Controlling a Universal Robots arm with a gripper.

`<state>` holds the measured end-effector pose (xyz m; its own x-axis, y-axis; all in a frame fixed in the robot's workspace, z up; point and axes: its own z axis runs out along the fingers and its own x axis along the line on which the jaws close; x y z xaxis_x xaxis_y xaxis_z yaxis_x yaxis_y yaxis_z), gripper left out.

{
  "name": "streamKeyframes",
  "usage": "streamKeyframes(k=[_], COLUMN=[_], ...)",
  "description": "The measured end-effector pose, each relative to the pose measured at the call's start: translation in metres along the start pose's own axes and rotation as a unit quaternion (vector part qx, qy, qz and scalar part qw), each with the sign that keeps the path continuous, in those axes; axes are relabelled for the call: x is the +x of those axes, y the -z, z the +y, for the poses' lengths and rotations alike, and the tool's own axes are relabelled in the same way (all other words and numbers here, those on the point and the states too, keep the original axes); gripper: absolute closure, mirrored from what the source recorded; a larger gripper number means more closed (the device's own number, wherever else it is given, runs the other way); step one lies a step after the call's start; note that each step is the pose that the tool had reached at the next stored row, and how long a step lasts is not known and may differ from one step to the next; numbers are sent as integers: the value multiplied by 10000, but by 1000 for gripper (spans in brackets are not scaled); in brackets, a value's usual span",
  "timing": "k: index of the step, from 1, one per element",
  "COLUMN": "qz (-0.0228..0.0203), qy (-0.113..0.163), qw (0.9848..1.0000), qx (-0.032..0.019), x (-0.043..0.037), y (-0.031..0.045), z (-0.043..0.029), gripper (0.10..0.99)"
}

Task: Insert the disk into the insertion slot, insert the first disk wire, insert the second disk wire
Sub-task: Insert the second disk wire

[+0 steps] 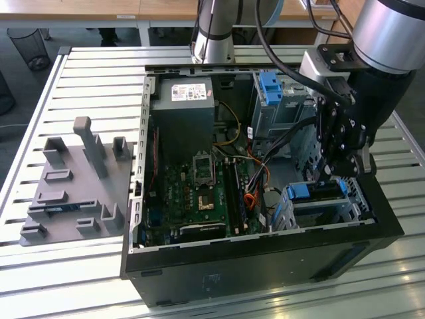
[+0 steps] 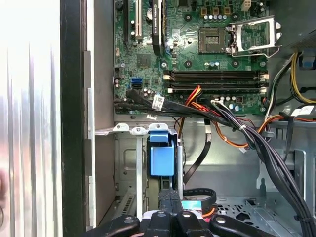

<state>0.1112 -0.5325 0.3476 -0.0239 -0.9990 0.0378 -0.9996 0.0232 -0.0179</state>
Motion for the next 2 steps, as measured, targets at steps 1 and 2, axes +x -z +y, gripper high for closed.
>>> streamKeyframes(k=[1, 2], qz=[-1, -1], qy=[0, 0], qw=[10000, 10000], qx=[0, 0], x=[0, 0], y=[1, 1], z=[0, 0], gripper=[980, 980])
